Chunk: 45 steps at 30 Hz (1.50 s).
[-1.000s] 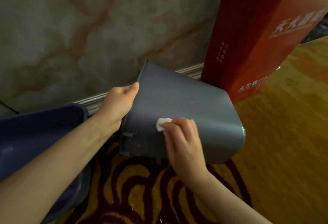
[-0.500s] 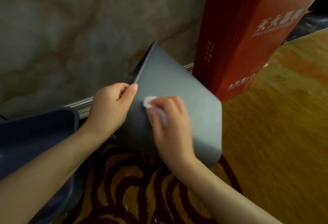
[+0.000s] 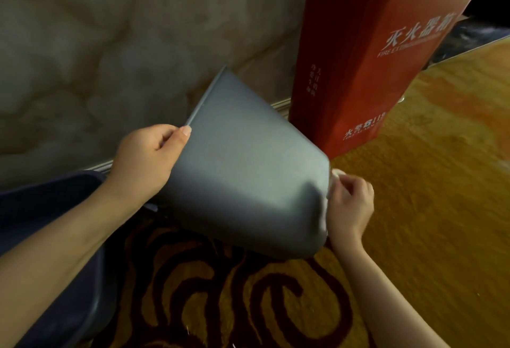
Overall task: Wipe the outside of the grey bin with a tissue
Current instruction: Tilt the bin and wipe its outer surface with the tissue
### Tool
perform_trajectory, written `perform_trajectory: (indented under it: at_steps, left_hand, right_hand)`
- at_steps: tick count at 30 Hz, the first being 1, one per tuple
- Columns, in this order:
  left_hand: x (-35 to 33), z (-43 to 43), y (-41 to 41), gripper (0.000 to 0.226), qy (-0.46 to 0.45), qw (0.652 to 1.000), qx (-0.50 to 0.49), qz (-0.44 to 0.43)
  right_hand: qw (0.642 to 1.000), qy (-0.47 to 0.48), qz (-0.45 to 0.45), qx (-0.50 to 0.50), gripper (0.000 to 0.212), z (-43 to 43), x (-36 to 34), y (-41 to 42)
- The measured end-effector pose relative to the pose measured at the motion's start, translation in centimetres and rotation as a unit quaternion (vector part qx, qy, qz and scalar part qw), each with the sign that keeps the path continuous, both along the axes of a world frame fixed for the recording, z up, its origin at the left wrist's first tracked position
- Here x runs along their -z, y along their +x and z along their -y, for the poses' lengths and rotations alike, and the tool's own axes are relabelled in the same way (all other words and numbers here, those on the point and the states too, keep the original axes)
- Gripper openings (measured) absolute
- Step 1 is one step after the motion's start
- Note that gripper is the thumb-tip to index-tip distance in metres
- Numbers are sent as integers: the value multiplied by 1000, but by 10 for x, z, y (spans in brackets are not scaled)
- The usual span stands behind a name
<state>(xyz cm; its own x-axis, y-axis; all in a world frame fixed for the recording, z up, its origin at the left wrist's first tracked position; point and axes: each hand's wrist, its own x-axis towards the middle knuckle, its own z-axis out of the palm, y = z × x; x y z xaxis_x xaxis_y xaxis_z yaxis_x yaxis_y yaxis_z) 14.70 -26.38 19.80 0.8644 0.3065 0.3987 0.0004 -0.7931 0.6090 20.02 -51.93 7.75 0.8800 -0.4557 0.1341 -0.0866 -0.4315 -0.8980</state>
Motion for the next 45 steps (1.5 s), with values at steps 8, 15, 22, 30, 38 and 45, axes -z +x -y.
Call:
perform_trajectory:
  at_steps: [8,15,22,30,38,45]
  left_hand:
    - [-6,3,-3,41,25,999,14,-34]
    - [-10,-7,-6,50,66,996,60,-15]
    - [-36,-39,-19,24,152,973,171,-30]
    - [-46,-60,-17,29,90,961,230,-124]
    - [-75,-55,19,80,12,897,279,-344]
    - [-86,19,101,45,-43,923,190,-333]
  right_hand:
    - [949,-94,167,-250,7,-63,-28,12]
    - [992,32,-117,-16,10,20,37,14]
    - [988,94,-82,-88,8,-10,13,11]
    - [983,125,51,-122,9,-44,-27,20]
    - [976,152,12,-158,7,-46,-36,26]
    - [979,145,22,-139,7,-53,-42,23]
